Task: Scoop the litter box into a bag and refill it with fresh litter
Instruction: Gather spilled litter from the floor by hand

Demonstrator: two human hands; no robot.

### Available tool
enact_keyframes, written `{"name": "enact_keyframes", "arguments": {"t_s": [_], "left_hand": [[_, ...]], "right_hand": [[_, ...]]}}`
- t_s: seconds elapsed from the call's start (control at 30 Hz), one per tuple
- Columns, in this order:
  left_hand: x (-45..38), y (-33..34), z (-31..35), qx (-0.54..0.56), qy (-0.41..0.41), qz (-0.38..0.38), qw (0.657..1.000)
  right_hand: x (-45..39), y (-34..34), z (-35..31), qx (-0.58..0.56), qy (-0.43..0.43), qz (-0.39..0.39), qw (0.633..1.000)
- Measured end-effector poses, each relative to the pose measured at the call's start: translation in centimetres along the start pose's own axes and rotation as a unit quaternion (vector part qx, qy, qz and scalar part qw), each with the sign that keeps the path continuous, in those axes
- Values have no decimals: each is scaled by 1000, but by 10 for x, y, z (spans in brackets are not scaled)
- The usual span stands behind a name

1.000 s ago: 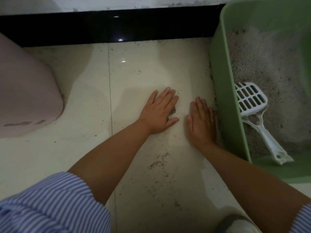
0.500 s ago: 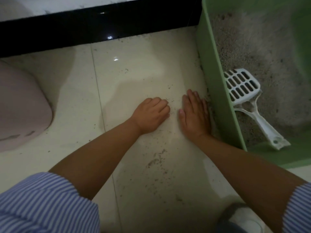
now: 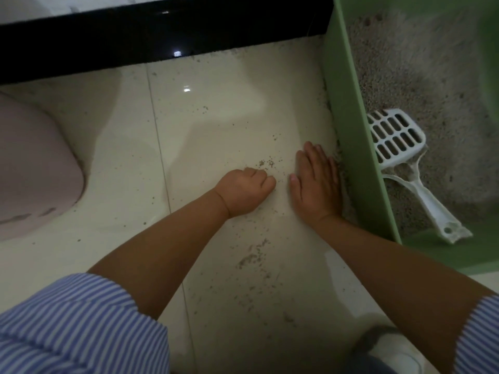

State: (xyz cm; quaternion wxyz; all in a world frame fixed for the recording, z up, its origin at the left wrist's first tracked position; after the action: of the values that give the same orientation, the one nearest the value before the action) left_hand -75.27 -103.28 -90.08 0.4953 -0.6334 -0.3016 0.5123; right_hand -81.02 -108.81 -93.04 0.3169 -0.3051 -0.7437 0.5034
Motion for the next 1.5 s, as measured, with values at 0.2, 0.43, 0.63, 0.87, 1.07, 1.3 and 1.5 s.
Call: {"name": "enact_keyframes", "arguments": {"t_s": [0.2, 0.43, 0.63, 0.87, 1.07, 1.3, 1.5], "left_hand": [[-5, 0, -8, 27, -27, -29, 999], [82, -2, -85, 445, -613, -13, 653], [118, 20, -37, 760, -630, 73, 144], [141, 9, -26, 771, -619, 140, 55], [163, 6, -21, 736, -659, 148, 46], [172, -1, -22, 689, -689, 222, 8], [168, -6, -16, 691, -689, 218, -20]], "right_hand": [[1, -5, -1, -48, 16, -9, 999], [4, -5, -38, -62, -54, -72, 994], [-2, 5, -74, -108, -61, -88, 988], [3, 15, -108, -73, -143, -59, 985], [7, 21, -117, 34, -275, -91, 957], [-7, 17, -121, 31, -192, -159, 968], [-12, -3, -117, -261, 20, -168, 950]]}}
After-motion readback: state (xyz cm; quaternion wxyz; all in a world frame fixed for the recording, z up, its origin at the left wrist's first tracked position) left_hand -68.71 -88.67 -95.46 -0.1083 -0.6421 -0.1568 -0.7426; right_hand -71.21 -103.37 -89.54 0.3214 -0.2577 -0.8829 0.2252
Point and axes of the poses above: each hand's wrist, its own x-axis away from the middle knuckle, its own y-axis out of the palm, z = x × y, the point moved 10 cm from there along -x, towards the middle knuckle, and after that the axes turned 3 degrees about -y, right-handed, at the moved point
